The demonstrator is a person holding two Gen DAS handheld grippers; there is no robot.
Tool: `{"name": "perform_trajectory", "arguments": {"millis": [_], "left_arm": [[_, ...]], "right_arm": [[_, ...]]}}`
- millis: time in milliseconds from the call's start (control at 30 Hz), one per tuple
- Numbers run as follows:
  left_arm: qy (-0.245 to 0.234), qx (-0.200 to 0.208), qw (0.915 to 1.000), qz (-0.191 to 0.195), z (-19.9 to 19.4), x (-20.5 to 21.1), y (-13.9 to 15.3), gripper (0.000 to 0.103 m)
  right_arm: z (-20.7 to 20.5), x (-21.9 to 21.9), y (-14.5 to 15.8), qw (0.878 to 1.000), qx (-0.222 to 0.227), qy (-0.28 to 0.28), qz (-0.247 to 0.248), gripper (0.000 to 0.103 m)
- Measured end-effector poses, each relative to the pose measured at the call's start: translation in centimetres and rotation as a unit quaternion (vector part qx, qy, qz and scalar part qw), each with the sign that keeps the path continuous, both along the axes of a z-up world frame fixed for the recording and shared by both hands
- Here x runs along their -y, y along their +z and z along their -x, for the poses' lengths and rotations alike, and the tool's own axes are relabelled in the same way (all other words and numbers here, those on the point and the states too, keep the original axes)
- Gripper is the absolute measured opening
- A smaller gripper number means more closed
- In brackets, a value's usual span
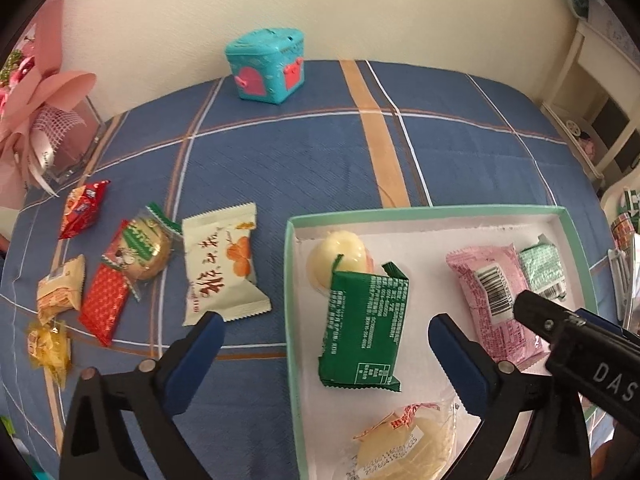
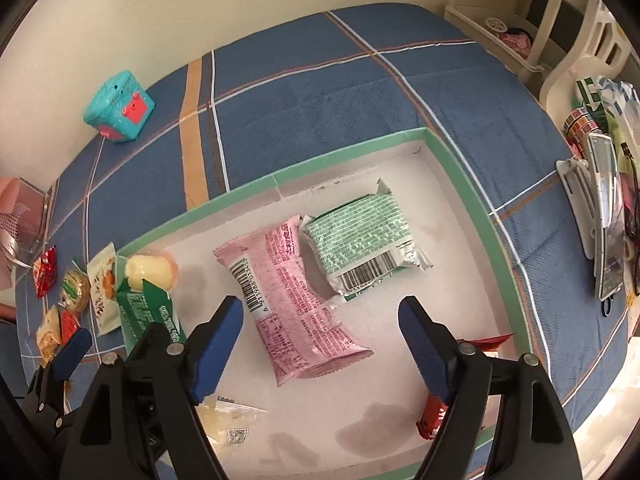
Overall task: Organize snacks
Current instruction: 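Move both tools back toward the snack pile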
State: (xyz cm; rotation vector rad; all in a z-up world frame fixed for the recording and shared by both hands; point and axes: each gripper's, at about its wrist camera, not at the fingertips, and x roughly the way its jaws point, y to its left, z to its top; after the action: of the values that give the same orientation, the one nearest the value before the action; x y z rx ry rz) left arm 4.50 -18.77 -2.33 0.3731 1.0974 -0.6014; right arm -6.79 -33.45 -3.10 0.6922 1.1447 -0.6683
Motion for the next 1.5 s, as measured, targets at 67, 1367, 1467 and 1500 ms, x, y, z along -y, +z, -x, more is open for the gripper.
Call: {"name": "perform_trajectory", "arguments": {"millis": [67,1367,1467,1500], "left_arm": [[0.010,0.001,1.0000,-0.002,-0.2,-0.4,0.4,0.103],[0.173,0.001,0.9845,0.031,-6.1,-12.0,3.0,0.103],[0.172,0.001,0.9846,0.031,-6.1,-12.0,2.9,0.103],[0.173,0.002,0.9845,0.030,-6.1,-12.0,2.9,0.103]], "right_arm": [[0.2,0.0,0.5,1.000,0.001,-0.001,0.005,0.081],[-0.8,-4.2,4.3,0.998,0.016,0.049,0.040,0.081],[-0.9,-4.2,4.0,0.998,0.012,0.050,0.040,0.083],[-0.9,-4.2,3.9,0.998,0.011,0.050,0.039,0.086]]}}
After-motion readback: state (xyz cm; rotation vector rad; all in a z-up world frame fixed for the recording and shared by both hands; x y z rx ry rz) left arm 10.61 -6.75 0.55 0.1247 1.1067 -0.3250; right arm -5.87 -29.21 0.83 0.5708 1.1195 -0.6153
